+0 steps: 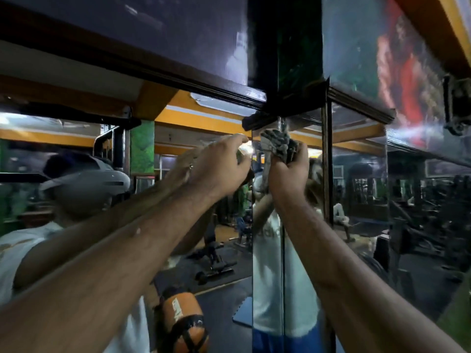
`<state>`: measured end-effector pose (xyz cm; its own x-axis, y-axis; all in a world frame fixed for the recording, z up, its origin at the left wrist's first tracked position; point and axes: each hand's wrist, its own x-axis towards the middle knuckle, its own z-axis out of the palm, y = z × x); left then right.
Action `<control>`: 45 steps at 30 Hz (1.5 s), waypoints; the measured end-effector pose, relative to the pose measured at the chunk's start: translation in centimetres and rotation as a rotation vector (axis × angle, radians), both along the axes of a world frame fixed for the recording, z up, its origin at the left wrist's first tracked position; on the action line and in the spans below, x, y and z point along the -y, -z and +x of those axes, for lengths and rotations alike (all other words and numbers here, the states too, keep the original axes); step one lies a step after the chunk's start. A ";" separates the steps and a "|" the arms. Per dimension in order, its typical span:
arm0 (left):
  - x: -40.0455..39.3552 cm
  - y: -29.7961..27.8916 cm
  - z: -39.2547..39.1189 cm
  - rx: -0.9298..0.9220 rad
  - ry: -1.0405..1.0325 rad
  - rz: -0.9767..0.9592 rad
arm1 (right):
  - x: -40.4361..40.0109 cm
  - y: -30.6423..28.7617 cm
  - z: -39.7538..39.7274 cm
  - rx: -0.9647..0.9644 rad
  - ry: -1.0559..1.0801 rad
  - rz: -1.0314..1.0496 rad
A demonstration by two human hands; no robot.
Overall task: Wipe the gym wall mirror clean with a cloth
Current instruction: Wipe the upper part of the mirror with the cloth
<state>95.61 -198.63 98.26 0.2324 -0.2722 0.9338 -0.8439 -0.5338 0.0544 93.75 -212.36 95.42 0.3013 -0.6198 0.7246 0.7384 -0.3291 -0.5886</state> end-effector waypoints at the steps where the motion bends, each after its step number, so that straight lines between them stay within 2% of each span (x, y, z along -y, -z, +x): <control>1: 0.6 -0.5 0.4 0.023 -0.048 0.007 | 0.7 -0.4 0.7 0.015 0.013 -0.008; 4: 2.4 -1.9 2.4 0.126 -0.197 0.061 | 2.5 -1.8 2.3 0.050 0.059 -0.026; 10: 3.6 -3.8 5.6 0.317 -0.467 0.255 | 3.7 -3.9 4.8 0.061 0.102 -0.208; 13: 3.7 -3.8 6.4 0.375 -0.573 0.269 | 3.9 -3.8 5.9 0.058 0.140 -0.339; 17: 3.5 -3.5 6.6 0.448 -0.679 0.284 | 3.4 -3.6 7.2 0.057 0.123 -0.412; 21: 3.2 -3.7 6.8 0.444 -0.718 0.274 | 3.4 -3.5 7.8 0.115 0.155 -0.490; 25: 2.8 -4.0 7.3 0.499 -0.717 0.258 | 3.5 -3.2 10.2 0.176 0.300 -0.587; 29: 2.4 -4.4 7.5 0.509 -0.734 0.258 | 3.9 -5.2 11.2 0.193 0.235 -0.523; 31: 2.3 -4.6 7.5 0.522 -0.735 0.248 | 3.5 -5.9 10.5 0.129 0.361 -0.508; 33: 2.2 -4.7 7.4 0.525 -0.741 0.235 | 2.9 -5.6 9.9 0.119 0.418 -0.591; 36: 2.0 -4.7 7.6 0.523 -0.750 0.258 | 4.3 -4.6 11.1 0.229 0.442 -0.720; 40: 1.7 -4.5 7.6 0.521 -0.746 0.251 | 3.9 -5.8 10.5 0.154 0.255 -0.493; 44: 1.4 -3.7 7.2 0.509 -0.721 0.252 | 3.4 -3.6 10.4 0.233 0.304 -0.751; 45: 1.4 -3.3 7.1 0.518 -0.718 0.263 | 4.1 -3.2 10.6 0.267 0.290 -0.755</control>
<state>102.74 -200.01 101.59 -0.0018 -0.4423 0.8969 -0.1905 -0.8803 -0.4345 104.40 -216.48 98.58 -0.0346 0.0322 0.9989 0.6474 -0.7607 0.0469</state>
